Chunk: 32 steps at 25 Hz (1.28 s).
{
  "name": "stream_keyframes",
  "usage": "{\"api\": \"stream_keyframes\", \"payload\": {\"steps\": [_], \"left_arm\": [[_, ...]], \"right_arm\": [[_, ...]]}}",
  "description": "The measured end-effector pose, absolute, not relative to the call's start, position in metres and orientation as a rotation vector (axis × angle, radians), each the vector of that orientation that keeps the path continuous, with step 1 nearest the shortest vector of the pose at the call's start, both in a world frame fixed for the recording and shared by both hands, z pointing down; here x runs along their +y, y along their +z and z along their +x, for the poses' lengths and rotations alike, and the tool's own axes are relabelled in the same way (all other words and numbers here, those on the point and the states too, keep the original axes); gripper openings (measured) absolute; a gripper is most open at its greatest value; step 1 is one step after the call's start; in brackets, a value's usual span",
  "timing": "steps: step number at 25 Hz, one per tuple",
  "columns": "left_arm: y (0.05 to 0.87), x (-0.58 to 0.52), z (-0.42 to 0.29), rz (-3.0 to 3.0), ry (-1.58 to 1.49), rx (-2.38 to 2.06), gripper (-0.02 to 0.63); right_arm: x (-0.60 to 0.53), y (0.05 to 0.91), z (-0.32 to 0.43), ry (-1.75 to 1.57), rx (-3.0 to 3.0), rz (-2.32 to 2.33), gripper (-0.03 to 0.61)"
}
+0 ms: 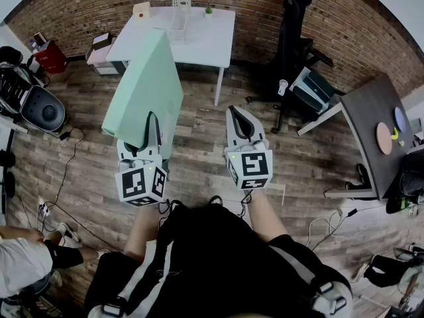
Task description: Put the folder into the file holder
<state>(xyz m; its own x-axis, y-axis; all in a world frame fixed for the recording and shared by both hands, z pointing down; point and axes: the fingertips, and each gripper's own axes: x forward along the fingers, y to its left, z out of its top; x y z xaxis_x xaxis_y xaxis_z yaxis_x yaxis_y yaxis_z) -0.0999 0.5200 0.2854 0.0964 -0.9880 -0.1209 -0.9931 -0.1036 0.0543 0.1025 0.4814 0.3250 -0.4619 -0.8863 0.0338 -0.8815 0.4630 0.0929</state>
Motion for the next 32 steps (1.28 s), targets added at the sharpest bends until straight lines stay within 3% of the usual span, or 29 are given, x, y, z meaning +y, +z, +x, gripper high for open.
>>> {"api": "stream_keyframes", "payload": {"steps": [16, 32], "left_arm": [[0.329, 0.489, -0.081, -2.274, 0.134, 2.197, 0.158], [0.317, 0.296, -0.118, -2.361, 0.21, 2.135, 0.158]], "right_arm": [[0.443, 0.389, 0.122, 0.044, -2.646, 1.412, 0.008], [0.271, 0.374, 0.085, 0.048, -2.587, 1.446, 0.008]]}}
